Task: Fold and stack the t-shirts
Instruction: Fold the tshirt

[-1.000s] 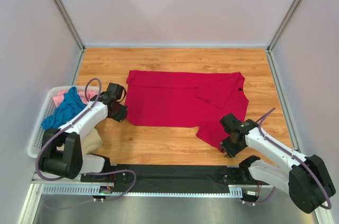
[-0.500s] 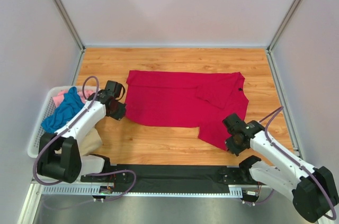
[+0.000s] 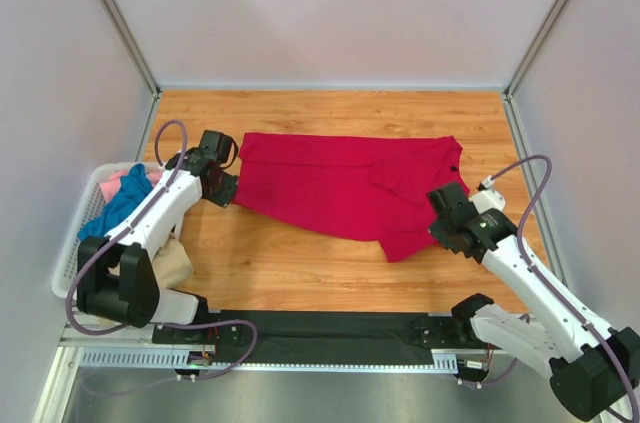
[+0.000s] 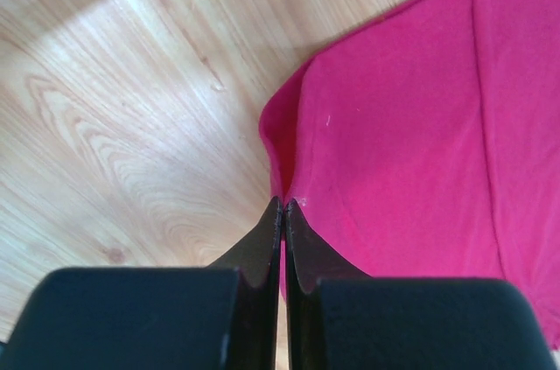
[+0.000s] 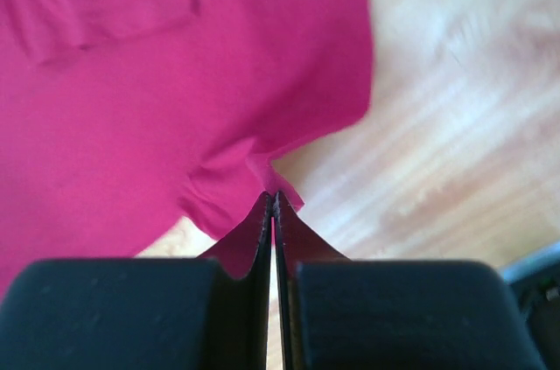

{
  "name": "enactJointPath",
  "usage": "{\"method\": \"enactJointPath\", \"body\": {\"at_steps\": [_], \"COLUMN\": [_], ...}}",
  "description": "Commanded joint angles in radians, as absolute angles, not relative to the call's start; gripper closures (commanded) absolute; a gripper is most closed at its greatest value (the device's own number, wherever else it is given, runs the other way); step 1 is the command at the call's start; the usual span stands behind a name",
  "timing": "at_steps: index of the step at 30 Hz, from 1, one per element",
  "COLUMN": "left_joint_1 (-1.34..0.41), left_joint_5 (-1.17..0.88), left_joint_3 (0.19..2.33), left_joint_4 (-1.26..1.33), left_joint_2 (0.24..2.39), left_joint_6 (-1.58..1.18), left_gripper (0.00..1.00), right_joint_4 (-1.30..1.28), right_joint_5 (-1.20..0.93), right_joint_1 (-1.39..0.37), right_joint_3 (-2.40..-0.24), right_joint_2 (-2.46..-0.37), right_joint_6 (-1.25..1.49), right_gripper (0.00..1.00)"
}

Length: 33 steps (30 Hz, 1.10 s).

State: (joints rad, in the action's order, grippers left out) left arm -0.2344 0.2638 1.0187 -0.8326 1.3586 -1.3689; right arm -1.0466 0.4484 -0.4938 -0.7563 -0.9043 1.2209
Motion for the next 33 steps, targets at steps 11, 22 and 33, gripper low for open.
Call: {"method": "enactJointPath", "body": {"at_steps": [11,22,33], "left_joint_1": [-0.229,-0.204,-0.199], "left_joint_5": [0.402,0.434,0.434], "left_joint_3": [1.298,1.522,1.663], "left_joint_4": [-1.003,-1.112,-1.126], "left_joint_2": [1.624,1.874,2.011], "left_joint_6": [-1.401,-1.447,-1.430], "left_gripper": [1.00,1.00,1.00], "right_joint_4": [-0.514,-0.508,-0.551], "right_joint_5": [0.183,0.078,0.135], "right_joint_1": [-0.132,-0.083,-0.081], "right_joint_3": [-0.896,-1.120,-1.292], "right_joint_2": [-1.150,-1.422,-1.575], "right_joint_6": [0.605,0.486,0.430], "right_gripper": [1.00,1.00,1.00]}}
